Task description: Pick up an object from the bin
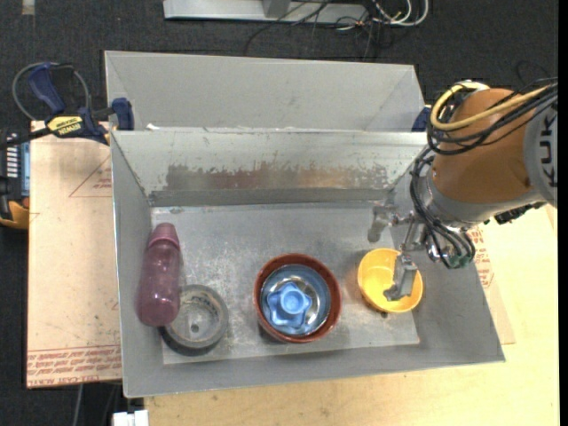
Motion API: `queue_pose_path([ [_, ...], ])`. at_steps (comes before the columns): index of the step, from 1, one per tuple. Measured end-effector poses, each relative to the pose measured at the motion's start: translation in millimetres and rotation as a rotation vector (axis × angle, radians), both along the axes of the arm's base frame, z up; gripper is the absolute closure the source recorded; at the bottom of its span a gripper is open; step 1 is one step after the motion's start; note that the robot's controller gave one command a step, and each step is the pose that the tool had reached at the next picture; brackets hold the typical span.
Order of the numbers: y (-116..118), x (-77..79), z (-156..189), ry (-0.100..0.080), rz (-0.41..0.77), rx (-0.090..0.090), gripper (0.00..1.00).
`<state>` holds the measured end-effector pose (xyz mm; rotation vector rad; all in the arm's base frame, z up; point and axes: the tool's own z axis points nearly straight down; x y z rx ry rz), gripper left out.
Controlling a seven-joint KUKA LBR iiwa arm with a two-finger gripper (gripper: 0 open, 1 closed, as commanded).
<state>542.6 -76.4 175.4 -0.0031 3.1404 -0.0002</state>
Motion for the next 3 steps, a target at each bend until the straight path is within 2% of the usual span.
queue_pose_path([
  [1, 0.0, 0.0, 0.0, 0.0, 0.0, 0.0, 0.0],
  [2, -5.9, 3.2, -74.2, 0.002, 0.18, 0.001, 0.0],
  [3, -1.4, -1.6, -74.6, 0.001, 0.2, 0.0, 0.0],
])
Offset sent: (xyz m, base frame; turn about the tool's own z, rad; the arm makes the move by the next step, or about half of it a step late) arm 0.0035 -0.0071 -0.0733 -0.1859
